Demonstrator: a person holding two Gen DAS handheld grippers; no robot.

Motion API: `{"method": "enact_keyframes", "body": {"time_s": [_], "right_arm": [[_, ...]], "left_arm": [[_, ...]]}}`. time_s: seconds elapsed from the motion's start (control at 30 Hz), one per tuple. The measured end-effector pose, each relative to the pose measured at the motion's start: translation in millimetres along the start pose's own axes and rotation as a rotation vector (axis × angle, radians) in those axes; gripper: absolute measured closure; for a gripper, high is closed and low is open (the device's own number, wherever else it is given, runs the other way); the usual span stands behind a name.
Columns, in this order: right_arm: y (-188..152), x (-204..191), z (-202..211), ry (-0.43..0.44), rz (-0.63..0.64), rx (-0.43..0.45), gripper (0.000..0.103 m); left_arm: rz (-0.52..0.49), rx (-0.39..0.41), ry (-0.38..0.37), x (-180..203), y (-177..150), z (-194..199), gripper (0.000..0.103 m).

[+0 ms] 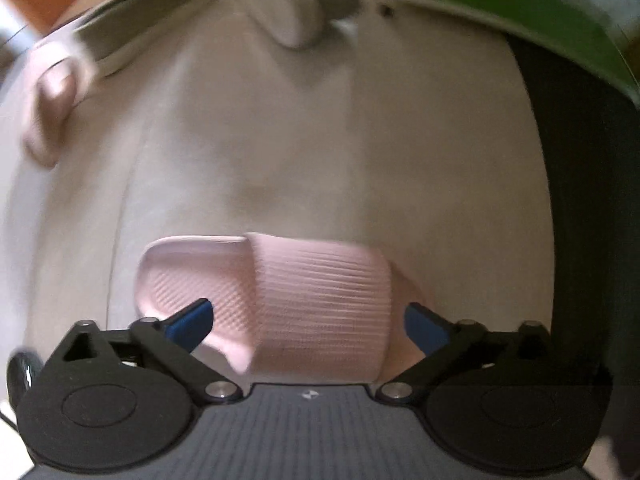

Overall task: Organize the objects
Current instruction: 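Grasp the pink slipper's strap with the right gripper and lift, then carry the pink slipper and set it on the floor, open right gripper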

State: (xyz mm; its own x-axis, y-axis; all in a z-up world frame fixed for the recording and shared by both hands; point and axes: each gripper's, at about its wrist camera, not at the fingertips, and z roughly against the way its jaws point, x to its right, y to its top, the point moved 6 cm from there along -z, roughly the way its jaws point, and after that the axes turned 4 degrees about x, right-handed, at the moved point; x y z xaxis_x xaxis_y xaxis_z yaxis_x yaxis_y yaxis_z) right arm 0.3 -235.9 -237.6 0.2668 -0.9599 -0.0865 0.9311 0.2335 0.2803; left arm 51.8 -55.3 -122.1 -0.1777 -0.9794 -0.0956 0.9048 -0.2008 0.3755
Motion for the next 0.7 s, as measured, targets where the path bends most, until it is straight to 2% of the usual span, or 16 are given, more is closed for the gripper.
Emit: {"method": "enact_keyframes", "body": {"time_s": [0.07,0.17,0.3,0.37,0.5,0.63,0.7], "right_arm": [[7.5,-7.9,4.0,0.057,0.139,-0.008,0.000],[8.6,-27.8,7.5,0.150,0.430,-0.051,0.000],[-9.0,-41.7,-1.1,0.131,0.882,-0.098,0.000],[-18.1,-44.6,-9.4,0.115,1.035,-0.104,0.000],[-30.5,-50.2,-32.5,0.115,1.190,-0.123,0.000],[-29.7,-53.2,-57.5,0.089,1.259,-0.096,0.004],[-30.4,-52.7,-62.7,0.081,1.255,-0.092,0.004]], "left_arm": [[-0.004,-0.001,-0.001,0.8,0.4,-0.1,0.013],[-0.012,-0.001,-0.001,2.5,-1.0,0.7,0.013],[-0.010,-0.020,-0.010,3.8,-4.0,-4.8,0.013],[-0.010,-0.033,-0.011,2.8,-5.5,-9.1,0.013],[-0.015,-0.050,-0.010,3.3,-8.8,-14.9,0.013],[-0.010,-0.072,0.000,2.2,-12.3,-20.3,0.013],[-0.007,-0.076,0.001,1.4,-12.2,-21.1,0.013]]}}
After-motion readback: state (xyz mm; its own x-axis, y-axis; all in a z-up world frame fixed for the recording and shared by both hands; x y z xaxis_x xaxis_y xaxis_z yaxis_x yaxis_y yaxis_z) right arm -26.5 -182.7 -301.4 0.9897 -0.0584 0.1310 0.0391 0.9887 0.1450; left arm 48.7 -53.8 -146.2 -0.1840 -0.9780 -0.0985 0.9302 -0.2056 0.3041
